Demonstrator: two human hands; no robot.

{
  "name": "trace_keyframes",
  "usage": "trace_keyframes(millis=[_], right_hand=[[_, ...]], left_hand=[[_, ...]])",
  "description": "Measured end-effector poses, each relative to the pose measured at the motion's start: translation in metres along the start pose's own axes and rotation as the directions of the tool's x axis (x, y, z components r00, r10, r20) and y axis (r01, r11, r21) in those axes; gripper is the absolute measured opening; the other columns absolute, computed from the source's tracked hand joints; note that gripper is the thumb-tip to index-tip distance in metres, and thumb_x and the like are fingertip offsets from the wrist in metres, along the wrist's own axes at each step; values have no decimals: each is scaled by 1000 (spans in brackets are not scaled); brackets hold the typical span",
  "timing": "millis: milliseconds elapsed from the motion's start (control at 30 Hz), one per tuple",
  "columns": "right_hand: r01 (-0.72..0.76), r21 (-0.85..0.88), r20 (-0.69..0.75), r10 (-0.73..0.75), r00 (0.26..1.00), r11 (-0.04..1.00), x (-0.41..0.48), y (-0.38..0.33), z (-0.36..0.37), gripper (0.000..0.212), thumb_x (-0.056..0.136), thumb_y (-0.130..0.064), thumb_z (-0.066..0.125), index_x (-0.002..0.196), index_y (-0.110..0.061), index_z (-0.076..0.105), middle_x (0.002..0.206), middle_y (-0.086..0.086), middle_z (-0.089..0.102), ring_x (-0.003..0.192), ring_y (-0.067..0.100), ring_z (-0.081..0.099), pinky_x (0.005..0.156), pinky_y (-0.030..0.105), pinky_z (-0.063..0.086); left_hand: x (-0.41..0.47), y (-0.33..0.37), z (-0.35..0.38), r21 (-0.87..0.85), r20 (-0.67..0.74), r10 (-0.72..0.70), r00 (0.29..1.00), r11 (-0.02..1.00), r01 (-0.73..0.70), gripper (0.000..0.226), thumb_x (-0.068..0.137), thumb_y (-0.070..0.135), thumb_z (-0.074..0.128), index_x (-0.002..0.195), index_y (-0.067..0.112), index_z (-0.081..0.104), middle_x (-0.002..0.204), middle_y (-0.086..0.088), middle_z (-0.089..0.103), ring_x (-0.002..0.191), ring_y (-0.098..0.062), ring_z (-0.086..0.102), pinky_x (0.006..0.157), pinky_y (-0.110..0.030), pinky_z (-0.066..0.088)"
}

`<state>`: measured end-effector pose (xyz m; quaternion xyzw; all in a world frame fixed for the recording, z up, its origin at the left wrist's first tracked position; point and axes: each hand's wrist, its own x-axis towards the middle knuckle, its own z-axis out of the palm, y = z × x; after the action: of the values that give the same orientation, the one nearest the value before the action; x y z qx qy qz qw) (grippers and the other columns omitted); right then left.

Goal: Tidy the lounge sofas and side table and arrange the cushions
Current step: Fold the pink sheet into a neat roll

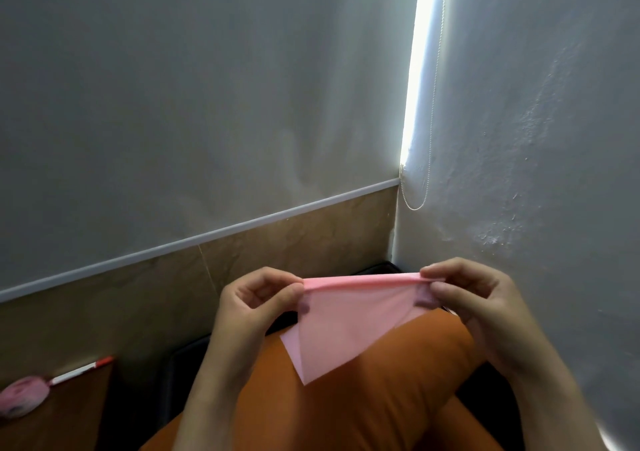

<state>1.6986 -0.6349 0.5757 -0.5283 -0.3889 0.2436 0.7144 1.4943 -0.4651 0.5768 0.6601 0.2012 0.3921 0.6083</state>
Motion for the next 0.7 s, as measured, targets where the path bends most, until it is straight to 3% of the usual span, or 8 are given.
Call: trace_keyframes(millis=[133, 233, 333, 500, 700], right_hand=[[-4, -47, -40, 3, 999, 999, 1, -1, 8, 12, 63, -15, 79, 74, -17, 77, 71, 11, 72, 66, 22, 72, 63, 20, 55], [9, -85, -37, -13, 999, 996, 2, 0, 10, 17, 66, -1, 72, 77, -14, 75, 72, 12, 70, 69, 25, 72, 66, 22, 56], [29, -189, -36, -37, 999, 982, 3, 1, 9, 31, 73, 5, 74, 95, -16, 74, 80, 10, 73, 78, 22, 72, 72, 20, 55], [57, -234, -48, -70, 996, 971, 5, 0, 10, 19, 71, 1, 76, 76, -17, 75, 79, 6, 74, 77, 13, 71, 70, 16, 52], [77, -173, 19, -75, 997, 982, 4, -1, 8, 22, 83, 1, 64, 81, -20, 69, 73, 15, 71, 71, 24, 71, 66, 25, 56]], left_hand=[[-1, 2, 7, 158, -98, 40, 994, 987, -24, 15, 67, 15, 78, 78, 7, 70, 79, -8, 71, 78, -20, 70, 67, -29, 59], [1, 2, 7, 222, -130, 69, 989, 974, -39, 18, 72, 4, 78, 86, 12, 69, 81, -2, 70, 79, -14, 69, 71, -25, 59], [1, 1, 6, 267, -122, 75, 990, 963, -40, 22, 77, 6, 75, 92, 22, 72, 86, 3, 71, 84, -10, 68, 75, -23, 58], [2, -1, 7, 284, -67, 21, 998, 959, -1, 9, 86, 9, 67, 84, 18, 68, 84, 1, 70, 85, -12, 68, 70, -27, 57], [0, 7, 12, 125, -40, -77, 996, 989, 82, 11, 89, 11, 61, 83, 20, 64, 80, -4, 70, 75, -19, 69, 64, -36, 57]])
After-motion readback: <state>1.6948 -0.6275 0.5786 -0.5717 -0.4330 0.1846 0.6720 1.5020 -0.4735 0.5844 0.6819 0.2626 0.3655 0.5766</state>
